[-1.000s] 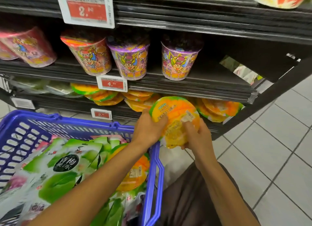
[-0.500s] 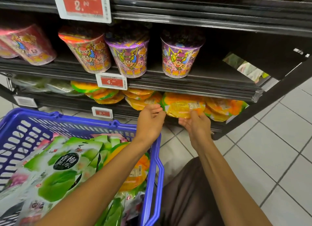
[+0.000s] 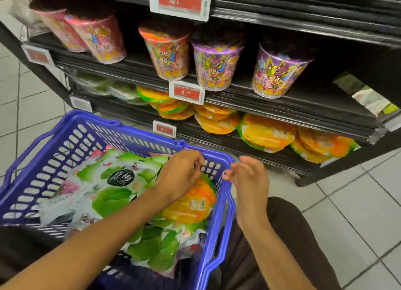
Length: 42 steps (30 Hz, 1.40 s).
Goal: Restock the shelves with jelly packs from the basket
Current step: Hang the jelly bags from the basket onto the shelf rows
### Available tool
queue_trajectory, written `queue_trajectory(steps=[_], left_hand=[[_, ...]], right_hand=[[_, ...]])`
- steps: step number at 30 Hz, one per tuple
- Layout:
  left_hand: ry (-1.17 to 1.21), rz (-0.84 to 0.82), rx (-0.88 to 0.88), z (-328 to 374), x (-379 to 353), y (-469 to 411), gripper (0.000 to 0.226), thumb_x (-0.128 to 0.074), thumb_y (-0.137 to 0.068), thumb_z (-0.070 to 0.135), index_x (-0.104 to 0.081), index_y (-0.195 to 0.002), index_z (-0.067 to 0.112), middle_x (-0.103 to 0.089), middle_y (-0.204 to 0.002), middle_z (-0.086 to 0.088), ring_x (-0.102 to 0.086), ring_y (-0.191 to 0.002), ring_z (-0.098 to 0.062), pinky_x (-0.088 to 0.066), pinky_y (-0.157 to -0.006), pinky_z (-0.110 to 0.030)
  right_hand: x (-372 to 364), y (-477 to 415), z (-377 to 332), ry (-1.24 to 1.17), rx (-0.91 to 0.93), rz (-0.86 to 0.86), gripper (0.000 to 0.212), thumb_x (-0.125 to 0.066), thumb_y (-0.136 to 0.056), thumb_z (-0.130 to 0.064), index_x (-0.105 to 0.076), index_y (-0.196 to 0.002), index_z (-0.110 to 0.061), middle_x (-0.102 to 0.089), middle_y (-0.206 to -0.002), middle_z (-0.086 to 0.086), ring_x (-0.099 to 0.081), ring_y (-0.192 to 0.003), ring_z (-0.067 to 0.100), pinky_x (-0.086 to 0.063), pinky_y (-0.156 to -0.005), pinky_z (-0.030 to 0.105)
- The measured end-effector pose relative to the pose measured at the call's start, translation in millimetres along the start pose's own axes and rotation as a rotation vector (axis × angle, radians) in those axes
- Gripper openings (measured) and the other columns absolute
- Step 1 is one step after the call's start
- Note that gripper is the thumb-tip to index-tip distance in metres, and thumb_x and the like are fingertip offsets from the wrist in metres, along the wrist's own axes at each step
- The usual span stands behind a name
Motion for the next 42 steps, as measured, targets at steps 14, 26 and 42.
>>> queue_trajectory(steps=[14, 26, 42], left_hand=[[0.048, -0.364, 0.525, -92, -32, 25, 0.034, -0.066, -0.091, 0.025, -0.061, -0.116, 0.004, -0.066, -0.116, -0.016, -0.060, -0.109, -0.030, -0.045, -0.085, -0.032], [0.794, -0.572, 0.557, -89, -11, 37, 0.023, -0.073, -0.072, 0.028, -0.067, -0.090, 0.015, -0.070, -0.075, 0.012, -0.061, -0.077, -0.008, -0.045, -0.068, -0.022], [1.049, -0.367, 0.492, -15, 9, 7, 0.048, -0.078, -0.072, 0.034, -0.064, -0.117, 0.024, -0.074, -0.110, -0.006, -0.072, -0.097, -0.024, -0.060, -0.069, -0.034]], right_hand=[[-92, 12, 89, 1.505, -0.179, -0.475, 0.092, -0.076, -0.078, -0.047, -0.030, -0.142, 0.001, -0.038, -0.143, 0.021, -0.031, -0.133, 0.034, -0.026, -0.113, 0.041], [-95, 29, 48, 1.086, 0.118, -0.469, 0.057, -0.083, -0.074, -0.037, -0.038, -0.105, -0.021, -0.061, -0.102, 0.004, -0.061, -0.091, 0.026, -0.040, -0.063, 0.029], [-17, 7, -6, -0.042, -0.023, 0.055, 0.031, -0.054, -0.100, -0.032, -0.058, -0.130, -0.030, -0.068, -0.120, -0.007, -0.065, -0.109, 0.010, -0.053, -0.097, 0.042]])
Point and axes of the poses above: each hand's wrist, its own y-axis away from the middle knuckle, its own x-axis out of the back of the hand, z = x × y, the point moved 10 cm from there along -y, towards the middle knuckle
